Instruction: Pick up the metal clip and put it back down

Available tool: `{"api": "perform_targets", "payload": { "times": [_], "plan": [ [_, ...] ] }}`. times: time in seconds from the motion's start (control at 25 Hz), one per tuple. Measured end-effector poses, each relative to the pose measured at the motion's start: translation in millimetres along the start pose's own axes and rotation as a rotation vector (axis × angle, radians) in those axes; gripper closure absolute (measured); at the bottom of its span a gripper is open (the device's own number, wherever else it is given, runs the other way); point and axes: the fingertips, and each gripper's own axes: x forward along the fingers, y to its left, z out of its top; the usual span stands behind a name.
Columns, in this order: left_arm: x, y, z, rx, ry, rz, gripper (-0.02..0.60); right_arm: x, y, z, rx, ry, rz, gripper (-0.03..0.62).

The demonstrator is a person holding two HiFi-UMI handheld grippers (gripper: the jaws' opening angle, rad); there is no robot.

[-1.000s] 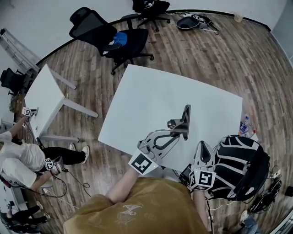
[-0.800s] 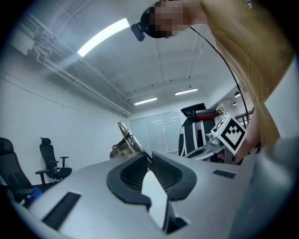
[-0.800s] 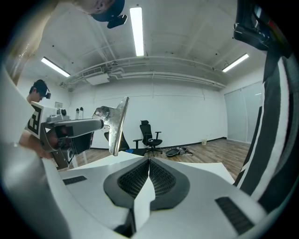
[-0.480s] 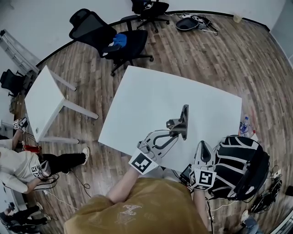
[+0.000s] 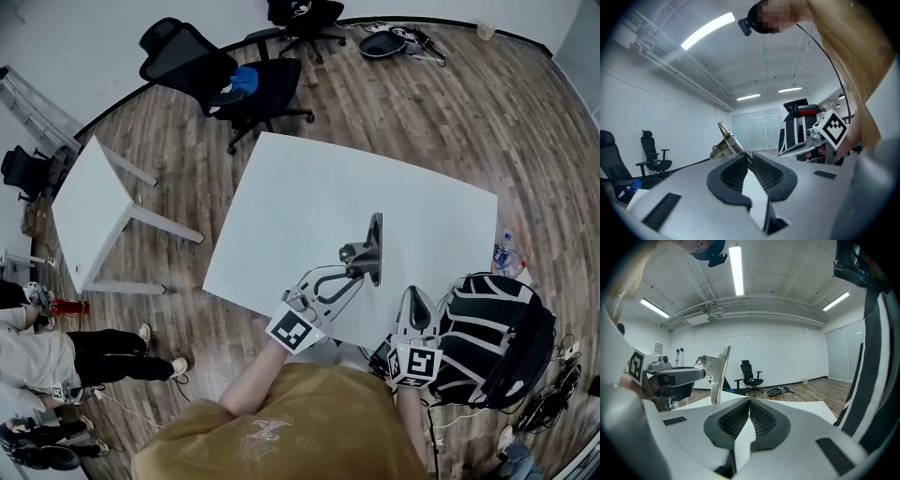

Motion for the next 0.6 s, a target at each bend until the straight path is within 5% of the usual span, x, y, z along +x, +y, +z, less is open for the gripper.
{"api": "perform_targets", "payload": {
  "times": [0.6],
  "plan": [
    [1,-4,-42,-0.127,0.076,0.003,0.543,3,-1,-17,0.015,0.048,0.004,0.585]
  ]
}}
